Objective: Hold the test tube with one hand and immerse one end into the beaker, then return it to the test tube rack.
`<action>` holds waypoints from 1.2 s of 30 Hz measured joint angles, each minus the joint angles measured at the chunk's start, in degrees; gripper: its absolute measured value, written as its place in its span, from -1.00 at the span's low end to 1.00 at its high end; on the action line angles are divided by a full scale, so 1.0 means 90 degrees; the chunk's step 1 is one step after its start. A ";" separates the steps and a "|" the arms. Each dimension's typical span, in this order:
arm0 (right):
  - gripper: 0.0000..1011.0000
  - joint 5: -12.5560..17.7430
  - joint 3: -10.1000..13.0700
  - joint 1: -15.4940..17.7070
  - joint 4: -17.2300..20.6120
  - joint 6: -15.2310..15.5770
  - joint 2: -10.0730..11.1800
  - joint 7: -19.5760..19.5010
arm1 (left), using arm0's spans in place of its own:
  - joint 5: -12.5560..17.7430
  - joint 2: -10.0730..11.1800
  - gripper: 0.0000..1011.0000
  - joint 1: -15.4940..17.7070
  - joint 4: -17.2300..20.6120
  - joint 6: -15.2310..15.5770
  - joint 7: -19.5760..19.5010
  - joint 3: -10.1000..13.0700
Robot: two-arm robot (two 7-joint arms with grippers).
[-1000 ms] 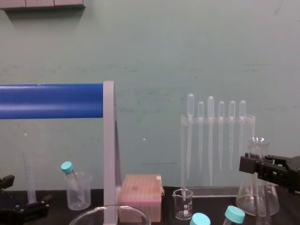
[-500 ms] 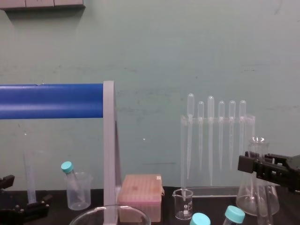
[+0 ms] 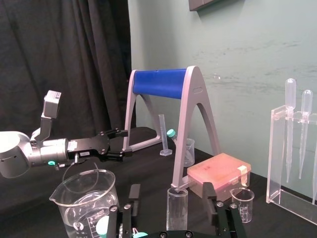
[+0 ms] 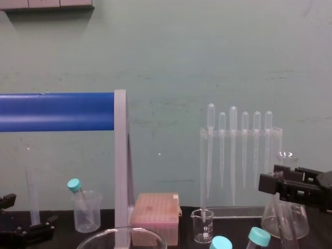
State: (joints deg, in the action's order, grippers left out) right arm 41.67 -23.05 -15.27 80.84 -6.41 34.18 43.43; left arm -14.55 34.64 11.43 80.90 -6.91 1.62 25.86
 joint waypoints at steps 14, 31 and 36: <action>0.98 -0.0081 0.0130 -0.0065 0.0178 -0.0200 0.0006 -0.0126 | 0.0000 0.0000 0.98 0.0000 0.0000 0.0000 0.0000 0.0000; 0.98 -0.1288 0.0773 0.0417 0.0921 0.1365 0.0026 -0.3022 | 0.0000 0.0000 0.98 0.0000 0.0000 0.0000 0.0000 0.0000; 0.98 -0.1236 0.0791 0.0519 0.0673 0.1664 -0.0116 -0.3098 | 0.0000 0.0000 0.98 0.0000 0.0000 0.0000 0.0000 0.0000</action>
State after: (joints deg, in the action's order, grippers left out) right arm 30.55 -15.93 -10.60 86.90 8.56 33.14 15.55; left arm -14.55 34.64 11.43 80.90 -6.91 1.62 25.86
